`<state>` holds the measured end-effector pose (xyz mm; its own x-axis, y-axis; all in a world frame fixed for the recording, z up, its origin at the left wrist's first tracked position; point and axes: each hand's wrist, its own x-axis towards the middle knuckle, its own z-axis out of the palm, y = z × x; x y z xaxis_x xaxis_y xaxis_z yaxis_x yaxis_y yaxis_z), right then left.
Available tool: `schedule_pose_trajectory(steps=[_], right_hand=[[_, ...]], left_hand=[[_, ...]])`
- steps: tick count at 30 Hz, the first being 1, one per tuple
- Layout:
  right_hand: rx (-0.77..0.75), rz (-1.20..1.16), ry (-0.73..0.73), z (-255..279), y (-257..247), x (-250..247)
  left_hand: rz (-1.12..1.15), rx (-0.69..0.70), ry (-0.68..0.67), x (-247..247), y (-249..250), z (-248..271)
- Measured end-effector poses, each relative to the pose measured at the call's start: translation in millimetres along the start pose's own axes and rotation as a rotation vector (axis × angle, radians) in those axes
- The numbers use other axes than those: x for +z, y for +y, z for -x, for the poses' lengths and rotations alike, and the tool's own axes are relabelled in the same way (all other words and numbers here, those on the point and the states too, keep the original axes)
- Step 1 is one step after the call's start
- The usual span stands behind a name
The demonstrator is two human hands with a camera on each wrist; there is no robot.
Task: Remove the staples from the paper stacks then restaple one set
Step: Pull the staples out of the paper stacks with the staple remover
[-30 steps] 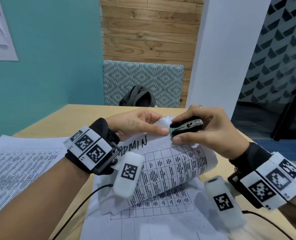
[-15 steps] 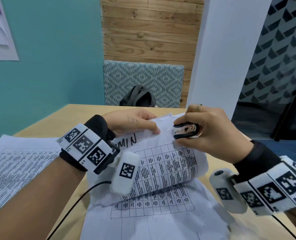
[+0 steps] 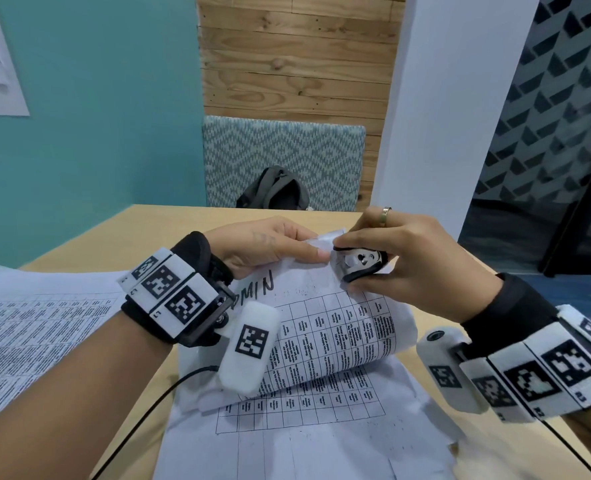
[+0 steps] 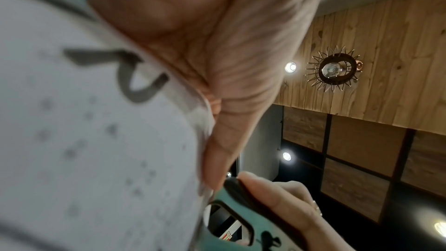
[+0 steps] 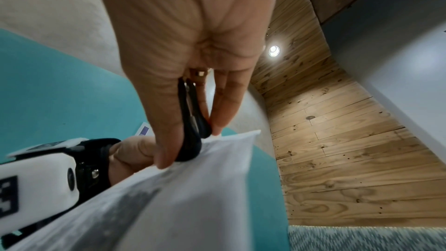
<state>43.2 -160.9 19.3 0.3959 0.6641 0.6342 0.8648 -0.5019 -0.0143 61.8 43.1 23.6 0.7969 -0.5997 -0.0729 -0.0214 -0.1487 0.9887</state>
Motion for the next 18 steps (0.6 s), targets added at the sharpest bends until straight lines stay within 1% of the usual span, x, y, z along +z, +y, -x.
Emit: schedule_pose_trajectory(steps=[7,18], right_hand=[[-0.042,0.046,0.003,-1.5,-2.8,-0.4],[-0.04,0.075,0.013,-1.5,-2.7,1.0]], left_hand=[[-0.002,0.021,0.012,0.5,-0.9,-1.1],[-0.039,0.023,0.022,-1.1,-2.9,-3.0]])
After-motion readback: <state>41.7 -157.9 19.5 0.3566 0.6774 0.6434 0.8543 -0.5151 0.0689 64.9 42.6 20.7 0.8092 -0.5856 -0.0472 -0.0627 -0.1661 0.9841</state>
